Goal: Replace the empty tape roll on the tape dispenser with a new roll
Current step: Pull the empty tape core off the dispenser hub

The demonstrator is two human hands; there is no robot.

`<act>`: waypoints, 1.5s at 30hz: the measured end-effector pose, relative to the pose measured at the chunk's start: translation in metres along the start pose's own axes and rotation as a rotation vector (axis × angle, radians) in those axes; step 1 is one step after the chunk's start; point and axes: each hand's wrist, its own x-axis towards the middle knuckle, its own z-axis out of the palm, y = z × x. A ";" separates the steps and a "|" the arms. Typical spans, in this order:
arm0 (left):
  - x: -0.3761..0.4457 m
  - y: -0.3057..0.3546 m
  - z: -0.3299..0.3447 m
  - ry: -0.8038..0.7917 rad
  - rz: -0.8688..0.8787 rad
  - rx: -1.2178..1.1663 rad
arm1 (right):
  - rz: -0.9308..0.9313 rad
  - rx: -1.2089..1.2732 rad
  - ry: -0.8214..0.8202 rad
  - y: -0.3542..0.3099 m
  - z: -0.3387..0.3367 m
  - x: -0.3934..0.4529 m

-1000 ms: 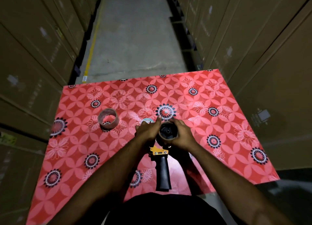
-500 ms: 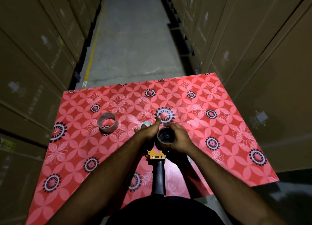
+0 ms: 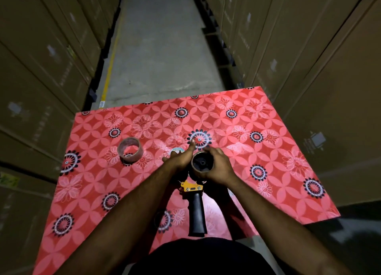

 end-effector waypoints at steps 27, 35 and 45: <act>0.093 -0.010 0.001 -0.123 0.043 -0.037 | 0.010 -0.041 -0.075 -0.002 -0.010 0.014; 0.024 0.008 -0.005 -0.204 0.096 0.052 | 0.018 -0.023 -0.036 -0.007 0.001 0.010; 0.018 0.010 -0.005 -0.162 0.074 0.025 | 0.202 -0.133 -0.004 -0.017 0.001 0.012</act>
